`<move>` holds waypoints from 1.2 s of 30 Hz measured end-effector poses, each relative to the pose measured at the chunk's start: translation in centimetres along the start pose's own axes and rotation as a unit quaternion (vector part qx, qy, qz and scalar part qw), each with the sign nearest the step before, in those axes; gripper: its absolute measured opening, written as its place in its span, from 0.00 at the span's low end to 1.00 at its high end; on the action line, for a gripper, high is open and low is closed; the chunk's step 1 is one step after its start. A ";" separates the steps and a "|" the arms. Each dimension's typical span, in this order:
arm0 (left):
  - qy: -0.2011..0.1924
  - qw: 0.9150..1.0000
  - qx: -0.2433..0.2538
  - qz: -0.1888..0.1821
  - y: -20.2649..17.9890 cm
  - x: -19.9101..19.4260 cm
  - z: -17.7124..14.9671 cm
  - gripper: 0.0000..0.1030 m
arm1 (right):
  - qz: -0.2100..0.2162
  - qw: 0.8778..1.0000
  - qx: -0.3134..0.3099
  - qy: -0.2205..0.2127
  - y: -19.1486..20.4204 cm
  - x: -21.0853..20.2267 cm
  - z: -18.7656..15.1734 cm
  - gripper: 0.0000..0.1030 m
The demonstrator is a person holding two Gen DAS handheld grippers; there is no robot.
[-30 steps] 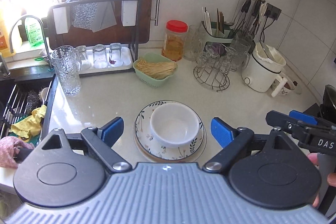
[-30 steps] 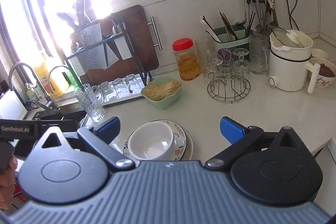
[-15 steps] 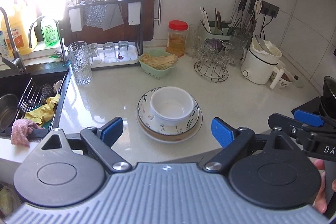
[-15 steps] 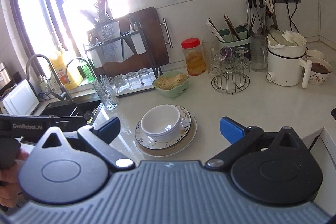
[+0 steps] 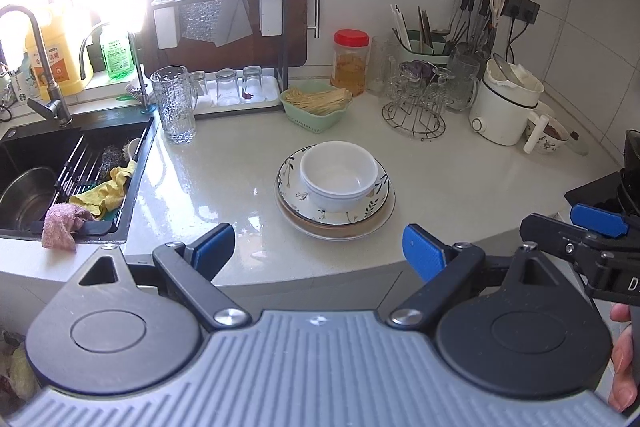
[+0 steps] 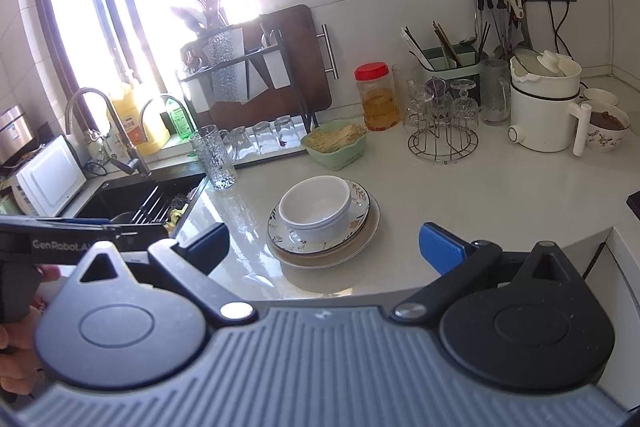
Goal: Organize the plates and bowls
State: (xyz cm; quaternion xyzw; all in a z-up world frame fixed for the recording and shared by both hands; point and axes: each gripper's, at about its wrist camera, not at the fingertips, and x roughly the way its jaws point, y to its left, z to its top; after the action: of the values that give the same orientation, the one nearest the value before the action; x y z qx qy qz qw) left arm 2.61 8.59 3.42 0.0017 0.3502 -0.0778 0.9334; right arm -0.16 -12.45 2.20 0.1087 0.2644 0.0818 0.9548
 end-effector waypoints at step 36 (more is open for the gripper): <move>0.003 1.000 -0.005 -0.013 -0.4 -0.3 -2.1 0.91 | -0.016 1.000 -0.003 -0.005 -0.7 -1.3 -1.2 0.99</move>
State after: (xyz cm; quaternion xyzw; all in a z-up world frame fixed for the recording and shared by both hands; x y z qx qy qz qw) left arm 0.97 8.34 2.09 -0.0068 0.3532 -0.0881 0.9314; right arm -1.76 -13.18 1.66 0.1021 0.2614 0.0665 0.9575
